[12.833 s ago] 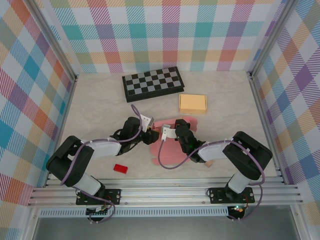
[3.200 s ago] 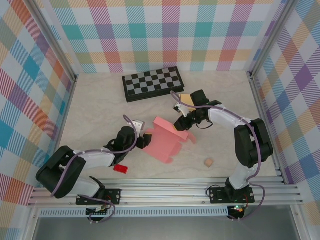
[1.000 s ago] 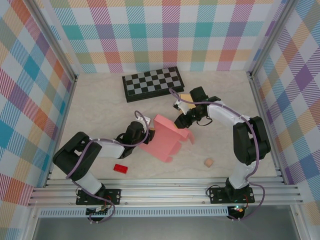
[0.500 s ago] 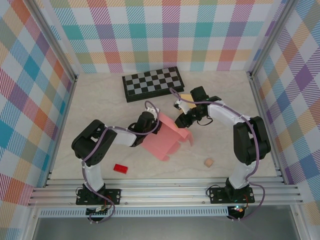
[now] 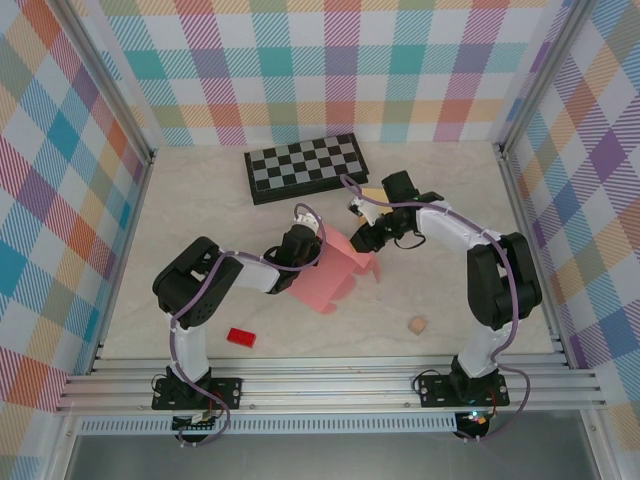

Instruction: Fold the paper box

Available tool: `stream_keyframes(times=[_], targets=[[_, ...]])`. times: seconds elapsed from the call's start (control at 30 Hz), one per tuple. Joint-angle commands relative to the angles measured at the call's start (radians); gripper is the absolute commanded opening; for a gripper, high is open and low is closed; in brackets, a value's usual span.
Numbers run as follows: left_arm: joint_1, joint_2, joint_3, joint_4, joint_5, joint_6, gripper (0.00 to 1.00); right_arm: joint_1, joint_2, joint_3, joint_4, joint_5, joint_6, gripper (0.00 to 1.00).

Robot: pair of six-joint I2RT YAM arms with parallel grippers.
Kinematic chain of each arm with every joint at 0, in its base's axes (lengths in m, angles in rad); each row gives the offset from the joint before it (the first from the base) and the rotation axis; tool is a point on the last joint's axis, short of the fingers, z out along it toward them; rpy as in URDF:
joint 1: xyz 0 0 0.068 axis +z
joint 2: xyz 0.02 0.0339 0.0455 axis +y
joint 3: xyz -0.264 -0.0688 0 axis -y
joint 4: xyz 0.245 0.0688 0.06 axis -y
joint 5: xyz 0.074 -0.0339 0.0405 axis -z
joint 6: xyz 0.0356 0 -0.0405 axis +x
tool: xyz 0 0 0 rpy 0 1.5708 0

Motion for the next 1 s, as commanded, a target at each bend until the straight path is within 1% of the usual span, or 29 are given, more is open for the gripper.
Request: stream_keyframes(times=[0.0,0.1,0.2,0.37,0.43,0.47,0.57,0.73,0.87,0.97], targets=[[0.019,0.03,-0.007,-0.042,-0.116,0.012,0.1,0.008,-0.014,-0.011,-0.068,-0.014,0.033,0.26],[0.015,0.022,-0.022,-0.037,-0.108,0.009,0.1,0.008,-0.042,-0.012,-0.028,-0.003,0.092,0.32],[0.01,0.014,-0.037,-0.034,-0.11,0.009,0.1,0.008,-0.08,-0.01,0.005,0.024,0.147,0.34],[0.0,0.002,-0.064,-0.038,-0.122,0.0,0.1,0.008,-0.138,0.026,-0.015,0.142,0.244,0.38],[-0.006,0.002,-0.068,-0.043,-0.128,-0.002,0.1,0.008,-0.149,0.052,-0.042,0.173,0.291,0.38],[-0.009,0.002,-0.069,-0.05,-0.131,-0.005,0.1,0.008,-0.15,0.072,-0.064,0.186,0.361,0.37],[-0.017,0.003,-0.062,-0.07,-0.151,-0.017,0.1,0.013,-0.159,0.102,-0.098,0.225,0.49,0.36],[-0.028,0.016,-0.041,-0.115,-0.175,-0.032,0.1,0.027,-0.197,0.052,-0.015,0.229,0.729,0.35],[-0.032,0.022,-0.038,-0.124,-0.174,-0.037,0.1,0.062,-0.188,0.016,0.059,0.238,0.841,0.34],[-0.033,0.026,-0.033,-0.136,-0.164,-0.04,0.09,0.066,-0.166,-0.026,0.137,0.216,0.913,0.33]])
